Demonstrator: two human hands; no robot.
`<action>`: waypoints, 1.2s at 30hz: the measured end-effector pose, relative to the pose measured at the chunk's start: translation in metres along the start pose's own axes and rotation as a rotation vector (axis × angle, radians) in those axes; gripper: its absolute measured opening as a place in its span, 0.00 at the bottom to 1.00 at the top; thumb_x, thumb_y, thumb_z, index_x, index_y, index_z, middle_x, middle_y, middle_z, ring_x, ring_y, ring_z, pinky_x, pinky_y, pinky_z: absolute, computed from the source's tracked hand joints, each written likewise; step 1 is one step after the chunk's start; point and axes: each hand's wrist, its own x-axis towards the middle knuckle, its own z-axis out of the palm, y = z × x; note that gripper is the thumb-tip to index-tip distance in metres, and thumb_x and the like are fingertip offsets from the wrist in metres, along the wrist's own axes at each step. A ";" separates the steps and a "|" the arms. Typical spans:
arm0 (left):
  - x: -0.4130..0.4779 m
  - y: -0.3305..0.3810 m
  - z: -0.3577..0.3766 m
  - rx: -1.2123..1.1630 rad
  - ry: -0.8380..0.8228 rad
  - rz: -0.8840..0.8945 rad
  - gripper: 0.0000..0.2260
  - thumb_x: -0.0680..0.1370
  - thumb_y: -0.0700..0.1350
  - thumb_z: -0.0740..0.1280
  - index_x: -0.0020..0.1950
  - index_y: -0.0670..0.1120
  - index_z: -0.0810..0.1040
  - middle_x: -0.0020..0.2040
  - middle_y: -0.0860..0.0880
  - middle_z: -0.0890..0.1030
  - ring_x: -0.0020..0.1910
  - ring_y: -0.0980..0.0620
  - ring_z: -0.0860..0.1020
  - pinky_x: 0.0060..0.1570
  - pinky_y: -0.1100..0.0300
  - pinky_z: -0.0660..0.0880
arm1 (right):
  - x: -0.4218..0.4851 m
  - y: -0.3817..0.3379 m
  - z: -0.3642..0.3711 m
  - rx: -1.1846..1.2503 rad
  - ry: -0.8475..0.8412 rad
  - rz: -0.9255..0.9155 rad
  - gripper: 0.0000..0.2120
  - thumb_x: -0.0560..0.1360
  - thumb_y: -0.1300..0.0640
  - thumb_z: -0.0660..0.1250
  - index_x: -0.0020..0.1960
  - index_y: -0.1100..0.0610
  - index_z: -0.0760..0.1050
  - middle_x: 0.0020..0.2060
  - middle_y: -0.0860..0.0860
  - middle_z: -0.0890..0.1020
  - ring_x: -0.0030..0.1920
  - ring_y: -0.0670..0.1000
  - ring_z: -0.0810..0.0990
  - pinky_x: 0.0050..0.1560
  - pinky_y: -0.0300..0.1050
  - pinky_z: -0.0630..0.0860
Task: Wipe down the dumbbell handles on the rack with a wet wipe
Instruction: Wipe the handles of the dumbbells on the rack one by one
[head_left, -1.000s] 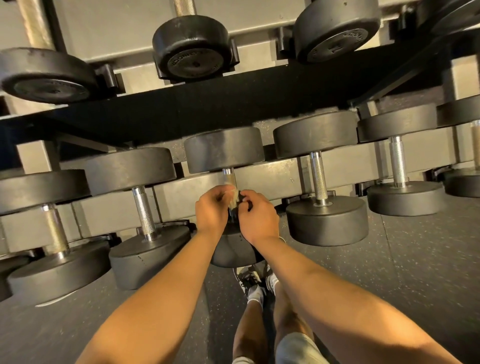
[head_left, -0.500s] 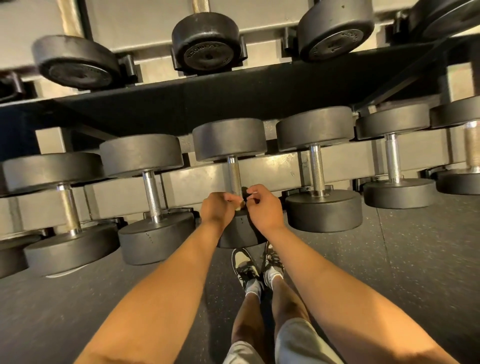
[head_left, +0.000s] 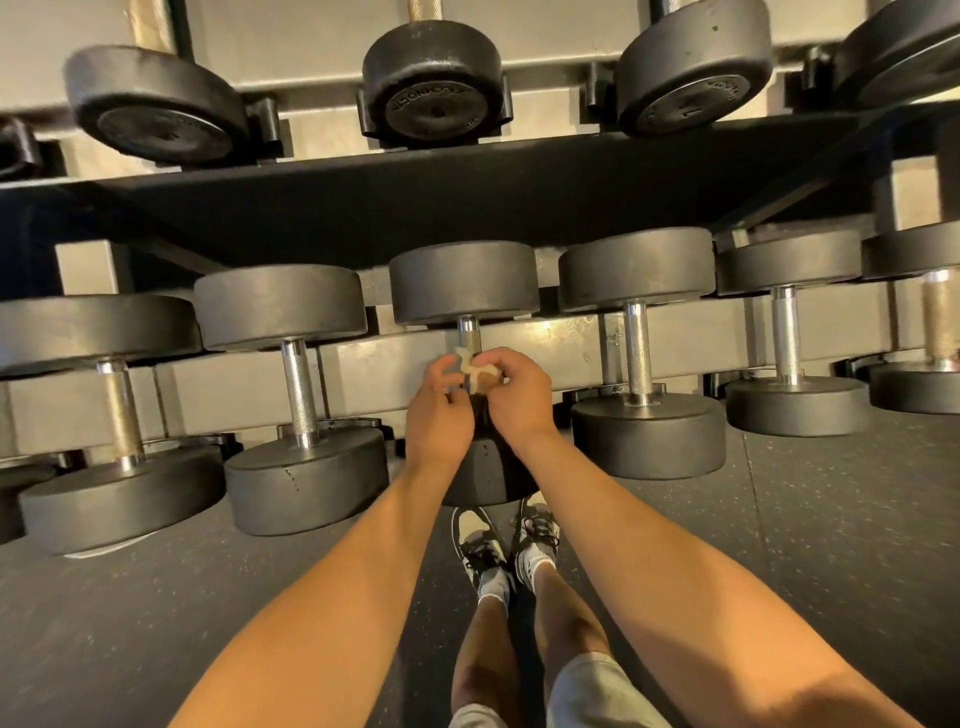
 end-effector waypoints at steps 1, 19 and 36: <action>0.001 -0.002 0.001 0.017 0.026 -0.003 0.19 0.85 0.43 0.56 0.76 0.52 0.67 0.67 0.49 0.77 0.60 0.49 0.77 0.60 0.53 0.74 | 0.006 -0.002 0.001 -0.025 0.062 -0.033 0.12 0.76 0.72 0.65 0.53 0.59 0.82 0.52 0.53 0.81 0.49 0.44 0.77 0.49 0.22 0.70; 0.003 -0.014 0.006 0.076 0.046 -0.041 0.16 0.85 0.54 0.52 0.70 0.61 0.72 0.51 0.49 0.82 0.49 0.46 0.80 0.52 0.49 0.78 | 0.041 -0.009 0.007 -0.228 0.099 -0.178 0.11 0.77 0.67 0.69 0.57 0.59 0.83 0.54 0.52 0.79 0.51 0.44 0.75 0.58 0.28 0.71; 0.002 -0.021 0.006 -0.126 0.062 -0.080 0.15 0.85 0.45 0.55 0.65 0.55 0.79 0.58 0.54 0.83 0.56 0.54 0.81 0.59 0.58 0.76 | 0.035 0.004 -0.002 -0.309 -0.092 -0.063 0.07 0.76 0.67 0.70 0.45 0.56 0.82 0.49 0.52 0.78 0.47 0.47 0.76 0.46 0.22 0.68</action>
